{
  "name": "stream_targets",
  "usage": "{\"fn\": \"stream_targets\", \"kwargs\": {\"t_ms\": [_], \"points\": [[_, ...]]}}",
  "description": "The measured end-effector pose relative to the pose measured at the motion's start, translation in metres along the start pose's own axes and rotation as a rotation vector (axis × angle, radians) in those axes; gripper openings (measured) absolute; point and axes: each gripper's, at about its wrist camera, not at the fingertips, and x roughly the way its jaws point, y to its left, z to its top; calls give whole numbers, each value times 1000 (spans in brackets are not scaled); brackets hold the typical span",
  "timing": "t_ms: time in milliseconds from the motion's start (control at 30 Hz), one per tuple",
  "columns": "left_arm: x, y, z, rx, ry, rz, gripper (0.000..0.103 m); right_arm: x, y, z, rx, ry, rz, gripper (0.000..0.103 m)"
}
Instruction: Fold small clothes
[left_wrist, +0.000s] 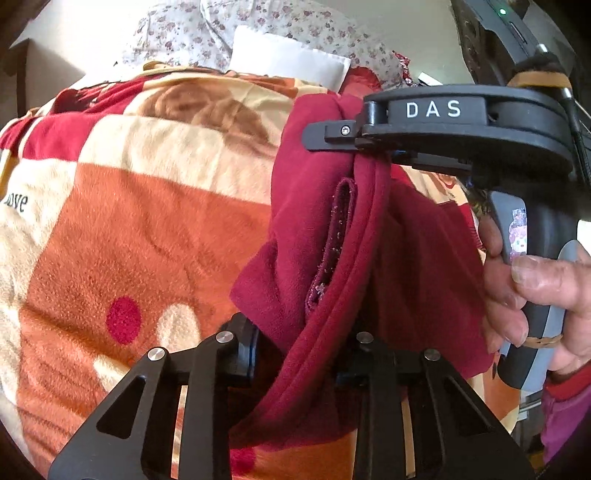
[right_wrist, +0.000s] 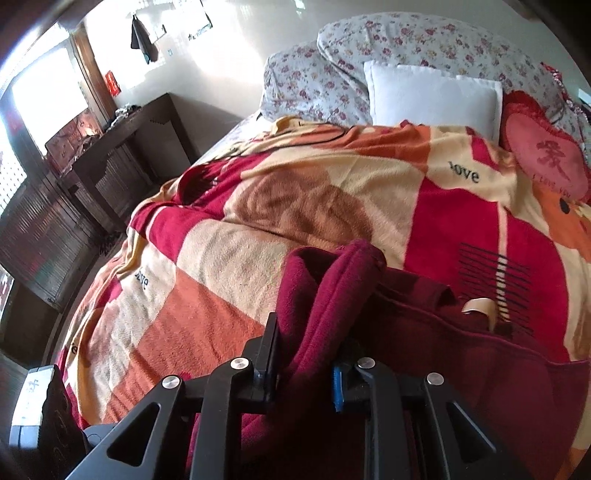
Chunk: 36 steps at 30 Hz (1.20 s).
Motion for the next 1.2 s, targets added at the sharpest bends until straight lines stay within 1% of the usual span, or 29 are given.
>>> {"fn": "stream_targets", "kwargs": {"t_ms": [267, 467, 767, 967, 1200], "points": [[-13, -36, 4, 67, -12, 6, 26, -34, -10, -2, 2, -45, -29, 21], [-20, -56, 4, 104, -17, 4, 26, -53, -19, -4, 4, -71, -38, 21], [-22, -85, 8, 152, -13, -9, 26, -80, -38, -11, 16, -108, -50, 21], [-15, -116, 7, 202, 0, -23, 26, -99, -64, -20, 40, -124, -66, 21], [1, -154, 4, 259, 24, -42, 26, -120, -103, -35, 92, -137, -90, 19]]}}
